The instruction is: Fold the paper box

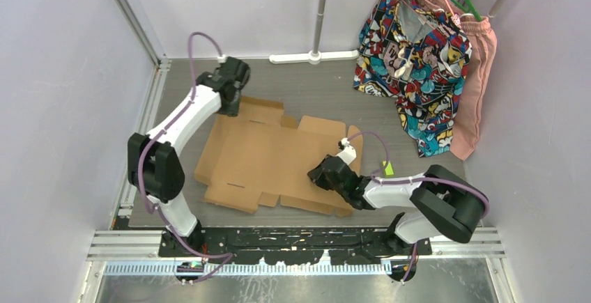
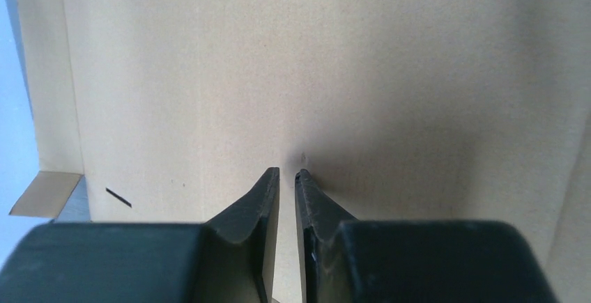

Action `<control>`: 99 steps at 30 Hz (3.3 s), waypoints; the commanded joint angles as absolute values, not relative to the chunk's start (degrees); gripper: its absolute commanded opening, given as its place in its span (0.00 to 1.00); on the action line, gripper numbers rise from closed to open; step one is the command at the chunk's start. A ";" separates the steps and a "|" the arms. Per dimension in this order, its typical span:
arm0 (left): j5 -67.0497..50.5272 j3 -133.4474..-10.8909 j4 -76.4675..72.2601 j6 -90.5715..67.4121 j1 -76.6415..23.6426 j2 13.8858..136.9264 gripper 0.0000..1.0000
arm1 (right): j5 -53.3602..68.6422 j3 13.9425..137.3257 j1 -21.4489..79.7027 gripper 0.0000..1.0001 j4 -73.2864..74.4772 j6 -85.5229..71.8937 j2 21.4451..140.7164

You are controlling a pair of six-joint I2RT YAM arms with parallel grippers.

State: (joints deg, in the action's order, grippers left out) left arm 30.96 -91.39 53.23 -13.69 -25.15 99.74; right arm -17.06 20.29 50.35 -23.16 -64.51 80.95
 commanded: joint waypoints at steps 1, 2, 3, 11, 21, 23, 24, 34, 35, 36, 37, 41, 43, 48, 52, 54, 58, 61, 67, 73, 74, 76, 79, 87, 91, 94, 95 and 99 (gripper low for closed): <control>14.63 -87.74 52.93 -19.91 -13.15 96.50 0.48 | -17.95 19.49 48.22 0.21 -14.51 -62.09 75.41; 12.65 -87.69 53.02 -20.32 -11.74 97.16 0.48 | -17.79 18.91 47.49 0.21 -13.39 -61.70 73.98; 10.63 -88.43 53.78 -20.92 -10.81 98.16 0.48 | -17.35 18.30 46.63 0.21 -12.62 -61.41 72.88; 0.60 -88.09 53.72 -22.72 -7.56 105.14 0.49 | -14.17 17.32 42.72 0.23 -9.86 -59.71 69.77; -2.64 -81.55 47.39 -20.22 -3.32 104.13 0.50 | -12.75 16.43 41.71 0.28 -10.40 -58.94 70.61; -3.33 -81.37 46.74 -19.95 -2.49 104.89 0.50 | -12.19 16.10 41.40 0.28 -10.89 -59.01 70.97; -4.17 -81.57 46.72 -19.75 -2.13 105.58 0.51 | -11.95 16.13 41.34 0.29 -11.13 -58.91 71.20; -7.19 -81.59 46.84 -20.31 -1.13 107.24 0.50 | -10.43 17.32 41.02 0.35 -9.16 -55.12 68.81; -7.13 -80.99 46.50 -20.50 -1.26 106.02 0.50 | -9.21 17.89 41.07 0.36 -8.47 -52.92 67.36; -7.12 -80.28 46.07 -20.60 -1.31 104.92 0.50 | -7.69 19.03 41.16 0.37 -7.83 -50.40 65.57; -7.15 -79.79 45.98 -20.69 -1.32 103.58 0.50 | -5.98 20.20 41.18 0.38 -6.43 -47.50 63.91; -7.23 -79.28 46.11 -21.14 -1.88 99.45 0.49 | 6.07 25.65 43.06 0.46 -2.30 -35.75 58.13; -7.73 -79.70 45.97 -21.39 -2.82 97.38 0.49 | 12.43 28.85 45.90 0.49 0.45 -30.55 57.92; -10.56 -81.53 46.88 -22.57 -4.44 93.67 0.49 | 16.28 37.08 55.80 0.52 9.11 -19.13 62.65; -8.47 -81.05 49.96 -24.32 -4.65 90.03 0.49 | 14.31 42.26 62.34 0.52 10.61 -14.56 67.56; -7.58 -80.03 50.86 -24.75 -4.70 87.82 0.49 | 11.80 45.36 66.26 0.53 10.48 -12.95 70.69; -6.03 -77.56 51.17 -25.05 -4.73 83.79 0.49 | 5.34 52.34 73.11 0.54 12.38 -9.52 79.25; -4.87 -76.32 51.69 -25.04 -4.73 82.06 0.50 | 1.55 55.12 75.67 0.54 10.14 -9.42 83.58; -4.12 -74.19 51.97 -24.96 -4.68 80.41 0.50 | -5.66 58.77 77.66 0.51 6.08 -9.34 90.09; -3.57 -73.56 52.18 -24.96 -4.70 79.04 0.50 | -8.33 61.15 78.00 0.50 2.82 -8.23 94.19; -3.38 -73.63 52.32 -24.88 -4.66 78.98 0.50 | -7.97 61.65 78.07 0.50 2.41 -7.95 94.86; -3.21 -73.65 52.51 -24.71 -4.66 78.96 0.50 | -7.28 62.39 78.41 0.50 2.07 -7.46 95.88; -2.82 -73.43 52.63 -24.48 -4.71 78.83 0.50 | -5.20 62.75 78.88 0.51 0.89 -7.27 96.91; -2.46 -72.10 52.09 -24.08 -4.51 78.60 0.50 | -3.30 62.66 79.97 0.52 -1.78 -7.68 98.16; -2.54 -71.73 51.79 -24.06 -4.36 78.49 0.50 | -2.98 63.38 80.01 0.51 -1.99 -7.91 99.52; -2.68 -71.72 51.72 -24.08 -4.32 78.53 0.50 | -3.30 65.55 80.45 0.51 -0.82 -7.49 102.12; -2.69 -71.72 51.84 -24.01 -4.34 78.54 0.50 | -3.49 66.09 80.44 0.50 -0.81 -7.55 102.94; -2.56 -71.54 51.95 -23.74 -4.00 78.10 0.50 | -4.28 68.14 80.49 0.49 -0.95 -7.45 106.09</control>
